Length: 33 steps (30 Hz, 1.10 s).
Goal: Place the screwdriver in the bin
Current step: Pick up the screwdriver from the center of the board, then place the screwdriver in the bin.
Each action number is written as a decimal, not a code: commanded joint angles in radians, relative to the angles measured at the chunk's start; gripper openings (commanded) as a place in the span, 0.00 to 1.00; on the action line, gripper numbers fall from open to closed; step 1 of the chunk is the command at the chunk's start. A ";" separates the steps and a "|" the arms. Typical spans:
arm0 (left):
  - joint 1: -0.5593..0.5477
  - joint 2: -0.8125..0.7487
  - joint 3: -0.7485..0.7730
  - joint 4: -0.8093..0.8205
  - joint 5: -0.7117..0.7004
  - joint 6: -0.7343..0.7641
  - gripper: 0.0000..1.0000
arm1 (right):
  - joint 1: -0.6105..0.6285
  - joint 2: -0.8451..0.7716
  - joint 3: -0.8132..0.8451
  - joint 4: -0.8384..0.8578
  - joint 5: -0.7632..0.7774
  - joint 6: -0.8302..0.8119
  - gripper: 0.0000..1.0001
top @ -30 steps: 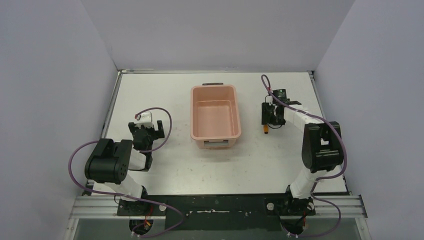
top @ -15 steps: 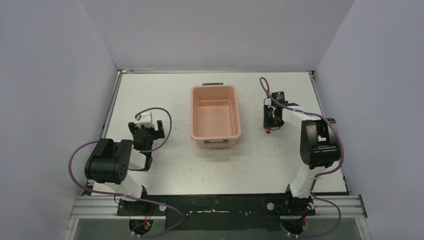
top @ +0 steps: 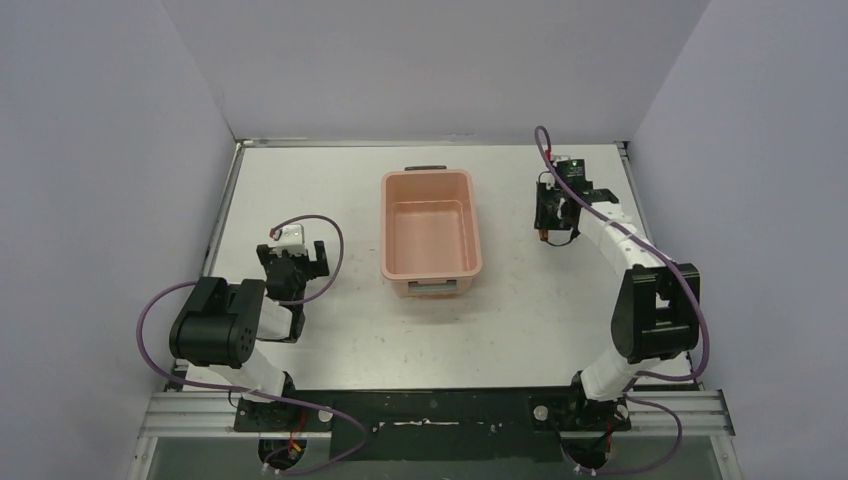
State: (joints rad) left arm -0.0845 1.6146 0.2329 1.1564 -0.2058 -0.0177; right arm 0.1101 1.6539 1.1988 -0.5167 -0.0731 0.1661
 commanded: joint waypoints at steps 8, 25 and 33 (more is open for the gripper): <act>-0.003 -0.005 0.020 0.056 -0.002 -0.008 0.97 | 0.003 -0.163 0.170 -0.128 0.027 -0.012 0.07; -0.001 -0.005 0.020 0.056 -0.002 -0.007 0.97 | 0.261 -0.093 0.313 -0.235 0.139 0.122 0.07; -0.003 -0.005 0.020 0.055 -0.002 -0.007 0.97 | 0.439 -0.025 0.397 -0.243 0.188 0.254 0.06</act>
State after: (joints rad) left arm -0.0845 1.6146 0.2329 1.1564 -0.2058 -0.0177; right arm 0.4774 1.6062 1.5196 -0.7650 0.0582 0.3256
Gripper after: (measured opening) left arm 0.971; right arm 0.261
